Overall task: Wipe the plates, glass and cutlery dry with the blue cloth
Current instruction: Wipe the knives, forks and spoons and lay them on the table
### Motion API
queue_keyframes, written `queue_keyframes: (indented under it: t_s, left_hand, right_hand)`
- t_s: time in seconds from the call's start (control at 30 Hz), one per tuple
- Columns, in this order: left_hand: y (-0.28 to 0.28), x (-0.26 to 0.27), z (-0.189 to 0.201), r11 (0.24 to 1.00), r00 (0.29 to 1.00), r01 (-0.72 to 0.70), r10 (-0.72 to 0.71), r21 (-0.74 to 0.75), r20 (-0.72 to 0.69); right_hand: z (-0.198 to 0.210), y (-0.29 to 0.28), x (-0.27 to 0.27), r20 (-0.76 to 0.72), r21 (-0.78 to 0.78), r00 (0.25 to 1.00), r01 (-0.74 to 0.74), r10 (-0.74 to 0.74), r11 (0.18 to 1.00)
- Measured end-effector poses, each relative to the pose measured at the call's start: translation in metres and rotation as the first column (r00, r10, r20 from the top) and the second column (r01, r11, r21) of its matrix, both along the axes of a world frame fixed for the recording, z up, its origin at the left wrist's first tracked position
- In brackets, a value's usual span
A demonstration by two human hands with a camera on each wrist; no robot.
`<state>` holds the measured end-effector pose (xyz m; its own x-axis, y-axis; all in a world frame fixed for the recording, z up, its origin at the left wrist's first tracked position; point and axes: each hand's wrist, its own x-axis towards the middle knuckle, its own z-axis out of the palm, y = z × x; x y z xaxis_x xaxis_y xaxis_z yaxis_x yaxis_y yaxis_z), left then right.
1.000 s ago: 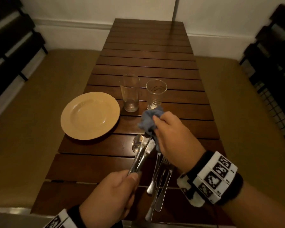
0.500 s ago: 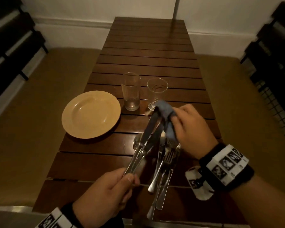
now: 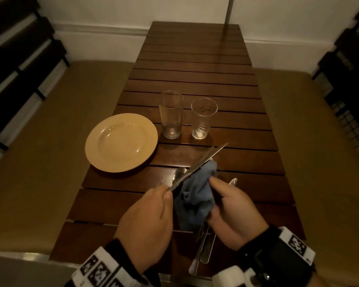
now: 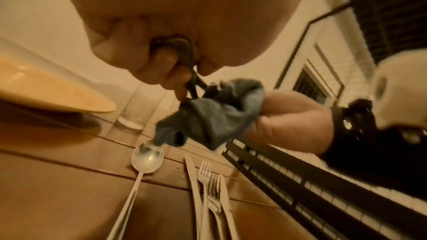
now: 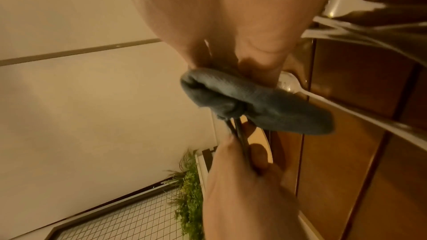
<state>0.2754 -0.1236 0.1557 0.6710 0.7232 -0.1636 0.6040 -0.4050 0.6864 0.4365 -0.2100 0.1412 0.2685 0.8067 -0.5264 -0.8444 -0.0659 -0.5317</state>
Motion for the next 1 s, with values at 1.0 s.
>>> queue_keyframes:
  t_s: [1.0]
  left_hand:
    - [0.006, 0.003, 0.004, 0.557, 0.933, -0.124, 0.347, -0.822, 0.094]
  right_hand:
    - [-0.004, 0.017, 0.006, 0.430, 0.098, 0.898, 0.059, -0.095, 0.993]
